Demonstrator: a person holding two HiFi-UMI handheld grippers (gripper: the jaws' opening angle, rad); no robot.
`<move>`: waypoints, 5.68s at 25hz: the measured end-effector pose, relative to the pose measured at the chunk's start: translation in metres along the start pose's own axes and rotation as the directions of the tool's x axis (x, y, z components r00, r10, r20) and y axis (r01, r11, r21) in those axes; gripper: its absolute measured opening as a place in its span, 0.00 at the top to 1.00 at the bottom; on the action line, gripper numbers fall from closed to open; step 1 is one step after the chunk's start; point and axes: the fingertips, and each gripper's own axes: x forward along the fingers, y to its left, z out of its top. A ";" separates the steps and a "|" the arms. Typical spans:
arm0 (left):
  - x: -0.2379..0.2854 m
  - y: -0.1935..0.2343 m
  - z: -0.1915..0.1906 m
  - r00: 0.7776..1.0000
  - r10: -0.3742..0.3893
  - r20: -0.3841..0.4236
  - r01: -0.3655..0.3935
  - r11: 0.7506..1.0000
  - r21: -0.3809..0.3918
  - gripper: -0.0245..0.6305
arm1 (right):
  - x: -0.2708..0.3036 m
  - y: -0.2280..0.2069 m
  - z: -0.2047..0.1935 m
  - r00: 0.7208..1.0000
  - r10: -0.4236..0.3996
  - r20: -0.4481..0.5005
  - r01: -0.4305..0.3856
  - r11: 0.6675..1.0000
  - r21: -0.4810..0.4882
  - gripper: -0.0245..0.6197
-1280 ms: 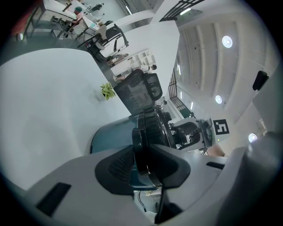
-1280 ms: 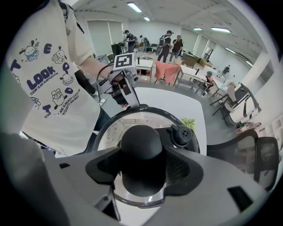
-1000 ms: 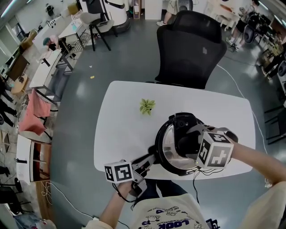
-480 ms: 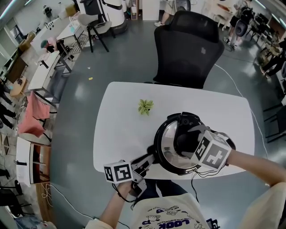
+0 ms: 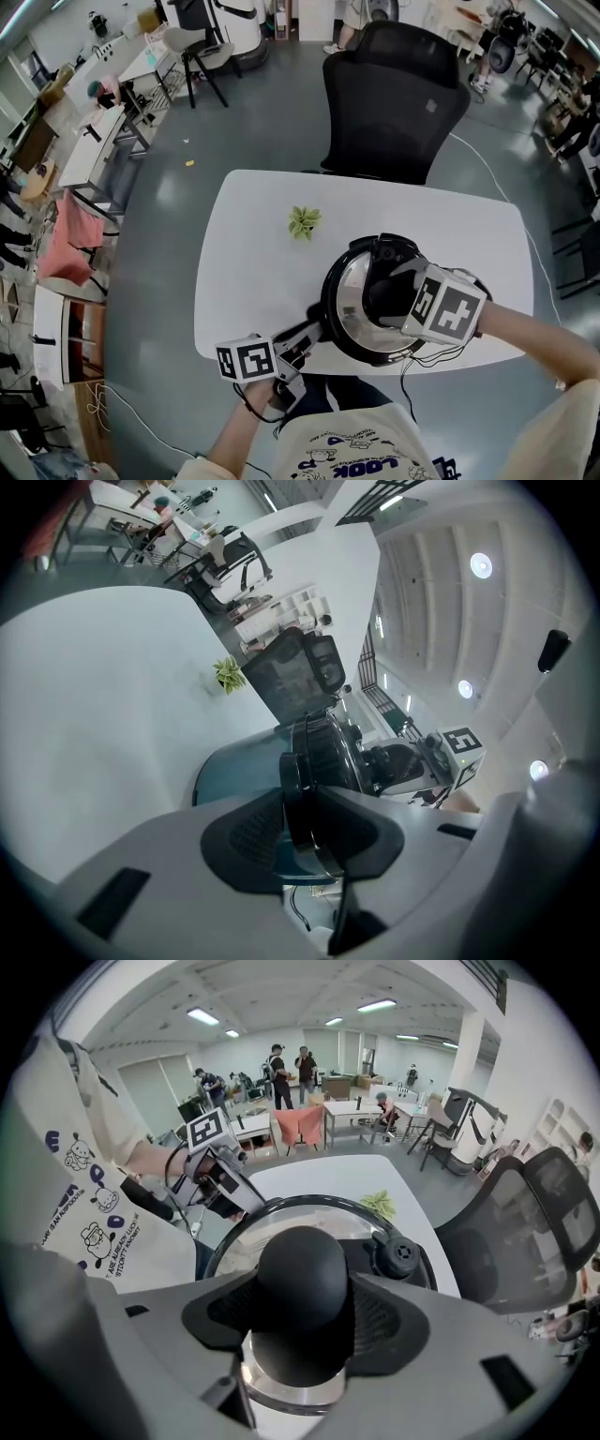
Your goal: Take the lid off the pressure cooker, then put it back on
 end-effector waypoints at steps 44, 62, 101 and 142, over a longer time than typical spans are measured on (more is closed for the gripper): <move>0.000 0.004 0.001 0.999 0.036 -0.016 -0.035 0.998 0.044 0.77 | -0.084 -0.021 -0.009 0.974 -0.086 0.208 0.070 0.994 0.079 0.50; 0.008 0.014 -0.002 0.995 0.091 -0.049 -0.087 0.993 0.079 0.76 | -0.146 -0.080 -0.149 0.910 -0.363 0.200 0.199 0.806 0.558 0.50; 0.010 0.005 -0.007 0.961 0.272 -0.043 -0.263 0.954 0.143 0.75 | 0.022 -0.089 -0.327 0.915 -0.402 -0.040 0.232 0.443 0.866 0.50; 0.001 0.002 -0.007 0.933 0.359 0.013 -0.357 0.926 0.123 0.75 | 0.085 -0.097 -0.324 0.900 -0.417 -0.130 0.312 0.406 0.859 0.50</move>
